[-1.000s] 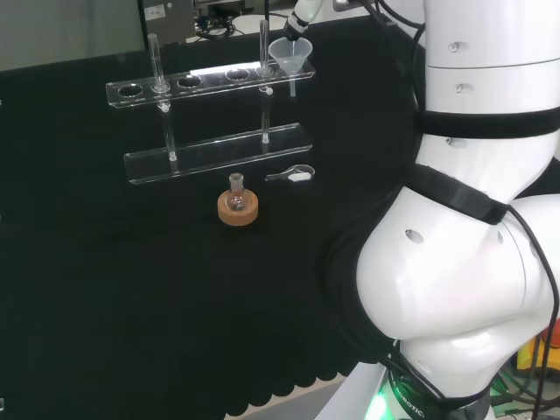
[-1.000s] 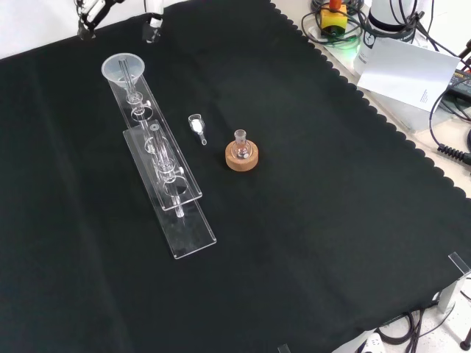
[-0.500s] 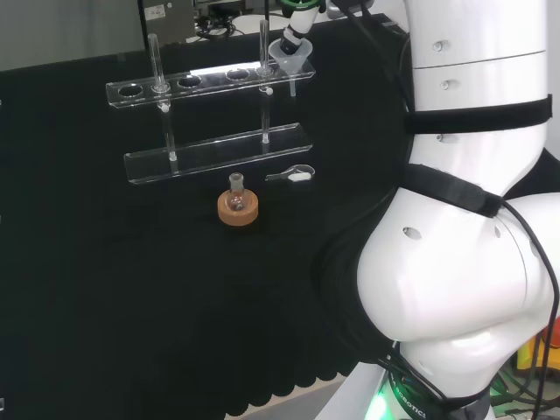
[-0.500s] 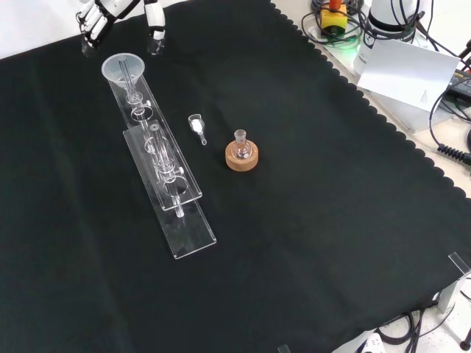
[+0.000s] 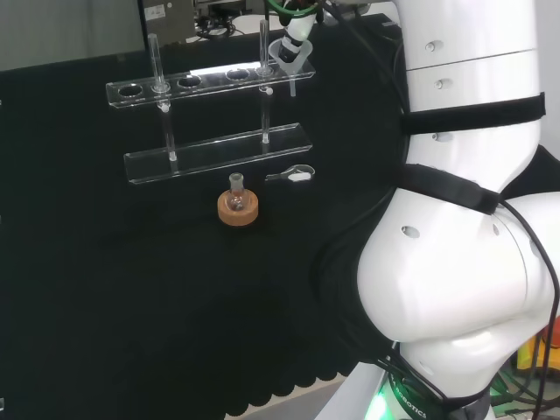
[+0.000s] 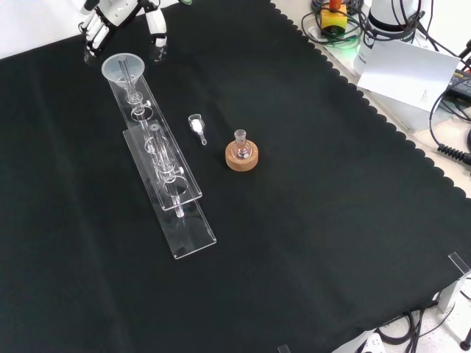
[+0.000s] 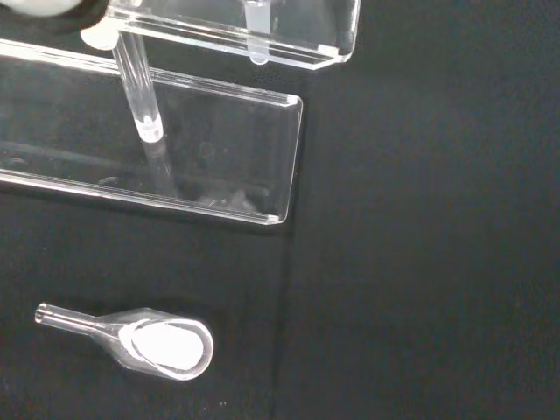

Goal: Pick up the funnel from the transparent funnel stand.

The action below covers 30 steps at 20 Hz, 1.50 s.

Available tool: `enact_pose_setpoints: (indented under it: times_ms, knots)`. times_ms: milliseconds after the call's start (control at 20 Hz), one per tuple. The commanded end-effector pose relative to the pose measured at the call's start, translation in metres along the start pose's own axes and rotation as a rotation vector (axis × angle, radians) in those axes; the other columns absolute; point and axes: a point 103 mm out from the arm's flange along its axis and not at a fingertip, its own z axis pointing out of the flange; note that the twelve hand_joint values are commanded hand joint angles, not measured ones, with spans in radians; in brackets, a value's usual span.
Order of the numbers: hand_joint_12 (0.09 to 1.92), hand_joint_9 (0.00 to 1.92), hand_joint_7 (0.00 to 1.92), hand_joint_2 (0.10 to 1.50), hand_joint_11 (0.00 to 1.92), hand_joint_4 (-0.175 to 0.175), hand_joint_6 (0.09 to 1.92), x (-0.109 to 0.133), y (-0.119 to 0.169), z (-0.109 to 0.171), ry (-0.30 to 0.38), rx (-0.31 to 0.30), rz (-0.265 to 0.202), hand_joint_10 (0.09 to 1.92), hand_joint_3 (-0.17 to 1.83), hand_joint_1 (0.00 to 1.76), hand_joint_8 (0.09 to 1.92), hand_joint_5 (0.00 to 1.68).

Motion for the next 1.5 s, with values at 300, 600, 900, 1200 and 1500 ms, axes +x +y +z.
enact_pose_setpoints:
  times_ms: [300, 600, 900, 1200, 1500]
  knots:
    - [1.44, 0.17, 0.00, 0.59, 0.11, -0.002, 0.09, 0.003, 0.005, 0.004, -0.018, -0.018, -0.008, 0.82, 0.47, 0.64, 0.53, 0.06]
    - [1.44, 0.17, 0.00, 0.59, 0.14, -0.008, 0.09, 0.003, 0.008, 0.009, -0.032, -0.046, -0.003, 0.82, 0.47, 0.64, 0.51, 0.06]
    - [1.44, 0.16, 0.00, 0.59, 0.14, -0.013, 0.09, 0.005, 0.013, 0.015, -0.040, -0.058, -0.008, 0.82, 0.47, 0.64, 0.51, 0.06]
    - [1.43, 0.16, 0.00, 0.59, 0.13, -0.017, 0.09, 0.004, 0.016, 0.016, -0.046, -0.084, -0.007, 0.82, 0.47, 0.64, 0.50, 0.06]
    - [1.43, 0.14, 0.00, 0.59, 0.13, -0.020, 0.09, 0.004, 0.020, 0.018, -0.053, -0.074, -0.009, 0.83, 0.46, 0.65, 0.46, 0.06]
